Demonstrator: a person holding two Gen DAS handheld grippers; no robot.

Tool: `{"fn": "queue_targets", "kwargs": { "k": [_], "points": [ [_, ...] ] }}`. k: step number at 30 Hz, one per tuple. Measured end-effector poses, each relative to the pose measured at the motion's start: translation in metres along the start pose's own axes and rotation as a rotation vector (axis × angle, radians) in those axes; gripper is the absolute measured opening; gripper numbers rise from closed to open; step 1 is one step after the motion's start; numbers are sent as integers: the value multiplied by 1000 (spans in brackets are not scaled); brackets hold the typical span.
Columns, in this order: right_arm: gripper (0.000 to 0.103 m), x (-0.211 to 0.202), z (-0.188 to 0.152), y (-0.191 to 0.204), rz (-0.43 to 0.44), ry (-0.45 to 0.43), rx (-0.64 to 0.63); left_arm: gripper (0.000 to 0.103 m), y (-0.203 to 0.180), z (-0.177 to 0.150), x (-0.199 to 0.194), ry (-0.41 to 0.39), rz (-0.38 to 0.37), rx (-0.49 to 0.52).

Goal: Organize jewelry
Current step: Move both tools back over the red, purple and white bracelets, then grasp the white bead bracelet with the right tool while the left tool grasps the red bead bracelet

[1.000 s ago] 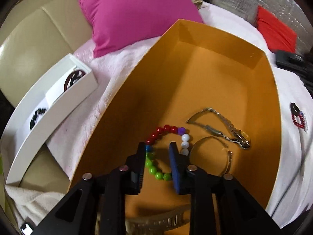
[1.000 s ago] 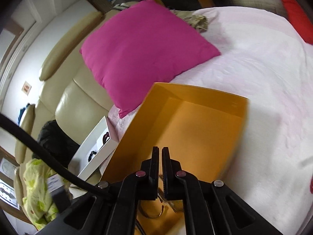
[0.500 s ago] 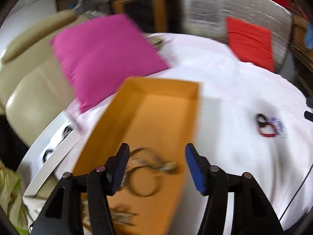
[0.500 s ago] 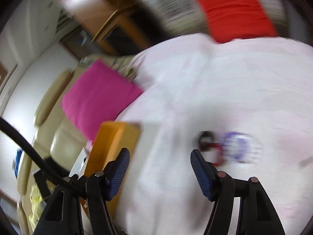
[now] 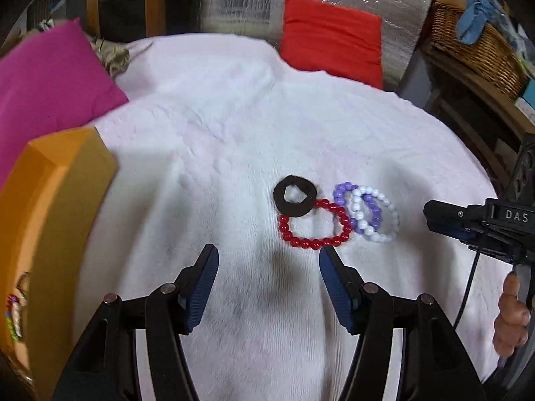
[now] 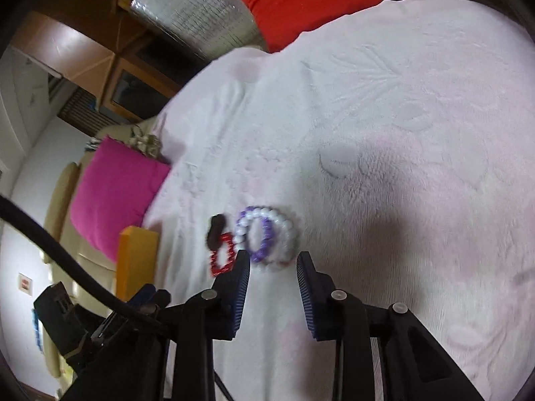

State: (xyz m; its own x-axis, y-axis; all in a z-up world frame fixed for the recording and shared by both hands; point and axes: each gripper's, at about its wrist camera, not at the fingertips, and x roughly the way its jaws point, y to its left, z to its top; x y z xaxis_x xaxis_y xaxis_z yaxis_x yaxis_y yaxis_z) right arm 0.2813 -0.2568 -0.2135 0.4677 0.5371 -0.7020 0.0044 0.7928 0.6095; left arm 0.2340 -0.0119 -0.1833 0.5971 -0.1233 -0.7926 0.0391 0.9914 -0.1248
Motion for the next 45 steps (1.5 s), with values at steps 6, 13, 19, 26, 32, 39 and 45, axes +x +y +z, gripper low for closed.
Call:
{"fn": "queue_targets", "kwargs": {
  "k": [6,13,19,26,32,39,45],
  "points": [
    [32,25,4,7,-102,-18,-63,64,-7,8,31,39,-23,-38],
    [9,44,-6,30,-263,-28,-232,64,-7,10,57,96,-23,-29],
    [9,19,-11,19,-303,-11,-212,58,-7,3,48,124,-11,20],
    [9,-13,-16,-4,-316,-9,-177,50,1,-7,31,135,-31,47],
    [11,-16,-20,-16,-283,18,-118,68,3,5,38,101,-85,-65],
    [12,-8,-26,-17,-277,38,-133,68,-16,17,69,112,-33,-37],
    [13,-9,-26,-24,-249,49,-113,23,-21,17,66,132,-2,37]
  ]
}}
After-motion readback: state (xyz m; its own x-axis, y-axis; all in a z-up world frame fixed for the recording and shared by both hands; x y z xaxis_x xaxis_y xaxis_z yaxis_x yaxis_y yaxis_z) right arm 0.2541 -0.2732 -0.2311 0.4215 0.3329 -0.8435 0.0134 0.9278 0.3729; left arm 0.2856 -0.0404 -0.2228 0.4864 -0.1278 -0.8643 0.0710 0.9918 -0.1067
